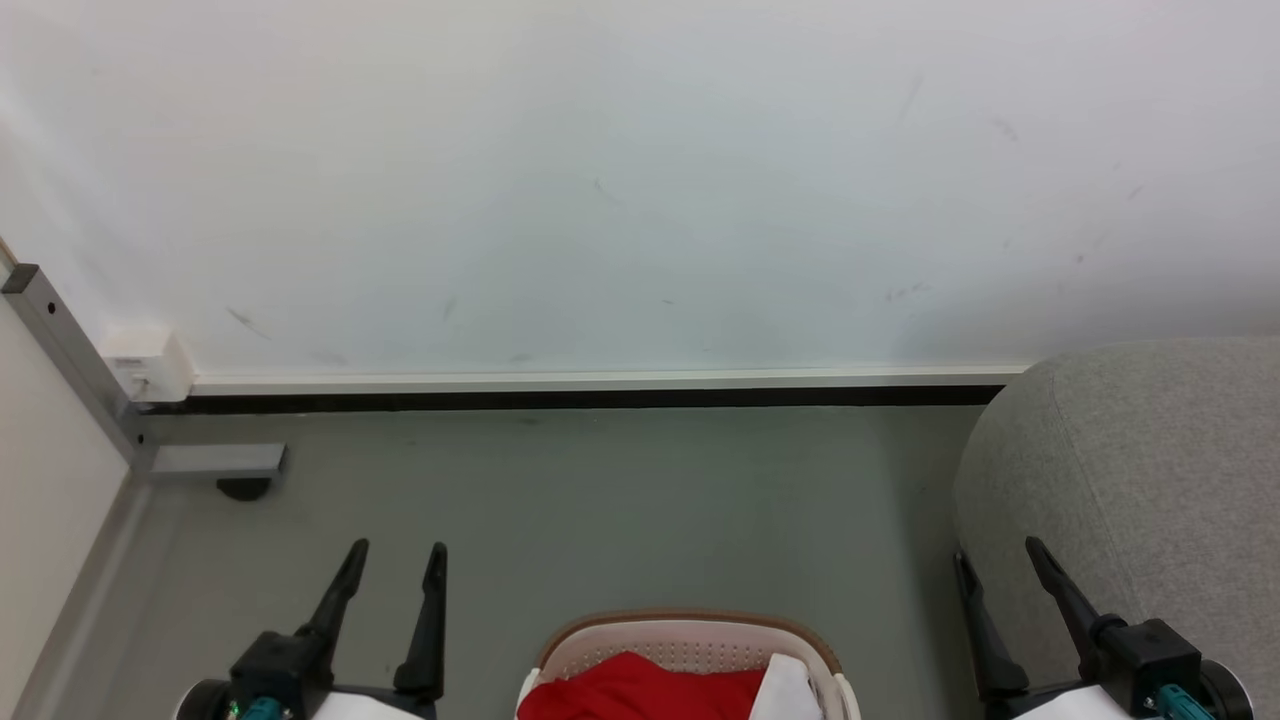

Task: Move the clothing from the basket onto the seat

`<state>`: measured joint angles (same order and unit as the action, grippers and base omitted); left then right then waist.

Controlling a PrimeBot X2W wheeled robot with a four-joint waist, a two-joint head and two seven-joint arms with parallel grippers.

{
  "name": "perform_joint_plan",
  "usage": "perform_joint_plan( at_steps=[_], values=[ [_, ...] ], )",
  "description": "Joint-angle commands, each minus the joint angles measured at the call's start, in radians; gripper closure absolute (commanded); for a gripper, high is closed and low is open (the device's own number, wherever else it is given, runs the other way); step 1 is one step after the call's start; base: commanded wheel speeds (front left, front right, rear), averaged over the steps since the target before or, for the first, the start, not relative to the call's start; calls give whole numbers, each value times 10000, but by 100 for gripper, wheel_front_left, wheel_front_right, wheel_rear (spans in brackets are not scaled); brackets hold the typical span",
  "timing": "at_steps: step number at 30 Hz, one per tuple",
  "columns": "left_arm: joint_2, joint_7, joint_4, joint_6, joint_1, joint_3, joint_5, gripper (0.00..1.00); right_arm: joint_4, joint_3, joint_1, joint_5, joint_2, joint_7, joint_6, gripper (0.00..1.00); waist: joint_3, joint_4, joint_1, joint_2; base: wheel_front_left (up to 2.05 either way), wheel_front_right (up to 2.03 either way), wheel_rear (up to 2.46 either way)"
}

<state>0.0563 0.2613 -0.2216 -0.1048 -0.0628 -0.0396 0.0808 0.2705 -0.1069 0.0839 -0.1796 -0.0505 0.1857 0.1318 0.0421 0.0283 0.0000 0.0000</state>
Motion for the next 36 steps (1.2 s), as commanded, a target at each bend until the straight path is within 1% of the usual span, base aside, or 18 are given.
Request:
perform_joint_plan(
  at_steps=[1, 25, 30, 33, 36],
  values=[
    [35, 48, -32, 6, -61, 23, -129, 0, 48, 29, 108, 120, 22, 41, -21, 0, 5, 9, 0, 0, 0, 0, 0],
    [-7, 36, -78, -42, -96, 183, -16, 0, 122, -101, 172, -59, 15, 162, -21, 0, -23, 156, 0, 0, 0, 0, 0],
    [-13, 35, -79, -52, -97, 209, 9, 0, 94, -125, 203, -80, 15, 167, -21, 0, -92, 287, 0, 0, 0, 0, 0],
    [-16, 35, -69, -63, -112, 211, 57, 0, 77, -184, 237, -504, 15, 191, -21, 0, -170, 418, 0, 0, 0, 0, 0],
    [-19, 35, -101, -65, -129, 222, 118, 0, 46, -252, 350, -578, 12, 181, -21, 0, -271, 560, 0, 0, 0, 0, 0]
  ],
)
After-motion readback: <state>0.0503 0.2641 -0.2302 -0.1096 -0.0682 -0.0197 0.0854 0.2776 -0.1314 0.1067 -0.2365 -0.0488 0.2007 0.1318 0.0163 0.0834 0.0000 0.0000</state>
